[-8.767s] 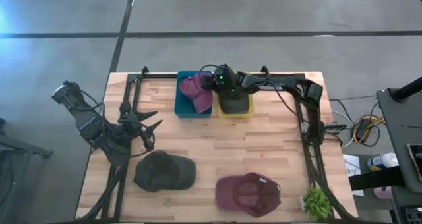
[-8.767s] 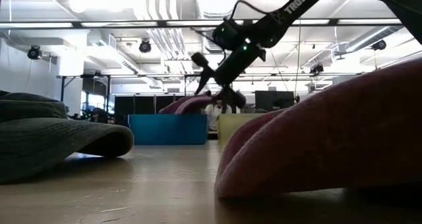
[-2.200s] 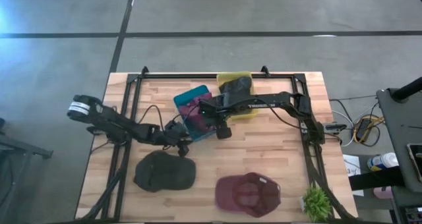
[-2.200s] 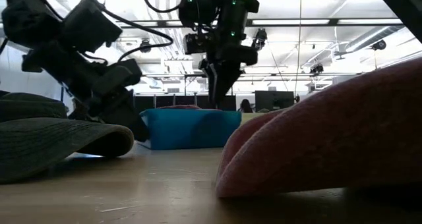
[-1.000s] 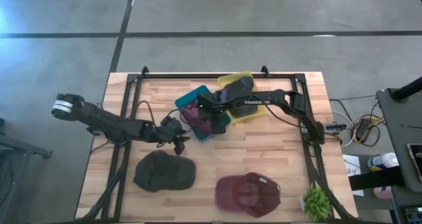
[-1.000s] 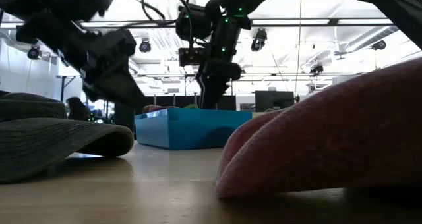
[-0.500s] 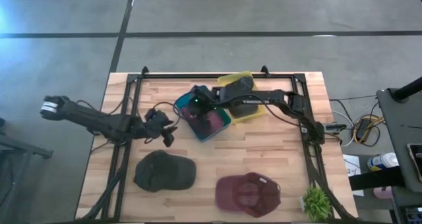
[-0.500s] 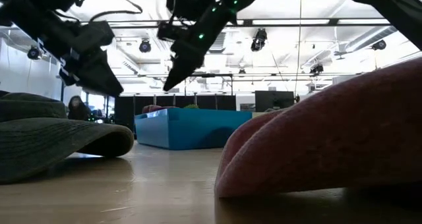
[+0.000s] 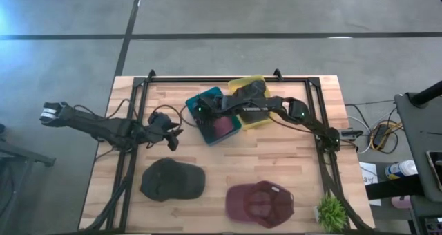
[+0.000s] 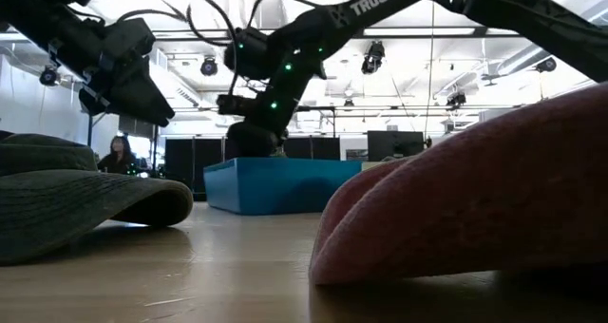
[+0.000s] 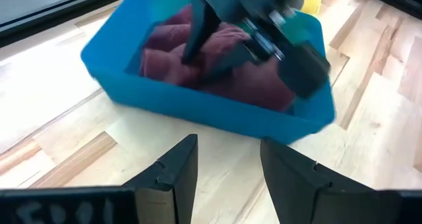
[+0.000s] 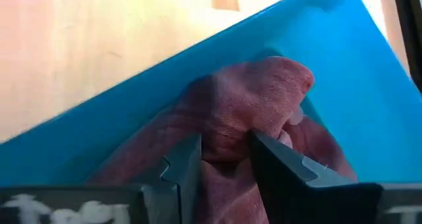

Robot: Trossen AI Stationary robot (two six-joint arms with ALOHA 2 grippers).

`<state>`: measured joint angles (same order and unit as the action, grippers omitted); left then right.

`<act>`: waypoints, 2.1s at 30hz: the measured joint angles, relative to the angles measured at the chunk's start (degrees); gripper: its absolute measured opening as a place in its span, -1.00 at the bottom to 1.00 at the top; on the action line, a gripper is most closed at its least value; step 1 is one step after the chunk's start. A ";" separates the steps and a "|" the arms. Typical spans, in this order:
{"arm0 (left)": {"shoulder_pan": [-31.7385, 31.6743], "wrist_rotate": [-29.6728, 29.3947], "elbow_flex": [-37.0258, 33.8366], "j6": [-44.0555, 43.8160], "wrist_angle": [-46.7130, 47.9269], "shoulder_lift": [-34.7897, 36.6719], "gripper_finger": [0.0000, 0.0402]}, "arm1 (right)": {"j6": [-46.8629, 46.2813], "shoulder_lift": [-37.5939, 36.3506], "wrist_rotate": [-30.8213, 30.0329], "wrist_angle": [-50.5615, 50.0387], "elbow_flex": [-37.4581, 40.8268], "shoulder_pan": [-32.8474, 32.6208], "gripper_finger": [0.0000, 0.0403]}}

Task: Pick & Place hat
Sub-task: Put the red cap into the blue bin

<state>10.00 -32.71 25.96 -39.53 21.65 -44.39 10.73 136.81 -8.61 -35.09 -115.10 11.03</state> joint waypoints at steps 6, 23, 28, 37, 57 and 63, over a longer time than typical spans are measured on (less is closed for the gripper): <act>0.00 0.00 0.00 0.24 0.27 -0.06 -0.21 | -3.43 -0.79 2.10 -5.54 -3.18 1.27 -0.37; -0.15 4.65 -0.37 0.27 0.25 -0.04 -0.21 | -2.00 -8.19 3.09 -33.71 -13.50 -0.12 -0.24; -0.15 6.44 -1.07 0.44 -0.11 -0.04 -0.21 | -6.47 -9.76 7.54 -41.23 -10.91 -4.13 -0.26; -0.11 15.65 -1.16 1.43 -1.60 -0.10 -0.21 | -19.14 -16.75 7.12 -41.53 0.56 -14.05 -0.28; 15.14 25.26 -0.31 9.36 -28.91 -17.51 -0.21 | -46.96 -26.07 10.61 -33.45 18.26 -38.49 -0.27; 16.80 25.20 7.57 6.51 -29.69 -29.60 -0.21 | -53.40 -26.51 5.03 -38.17 18.86 -44.76 -0.28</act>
<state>26.80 -7.51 33.52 -33.02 -8.05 -73.99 -42.67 110.30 -3.58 -73.26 -96.24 -33.74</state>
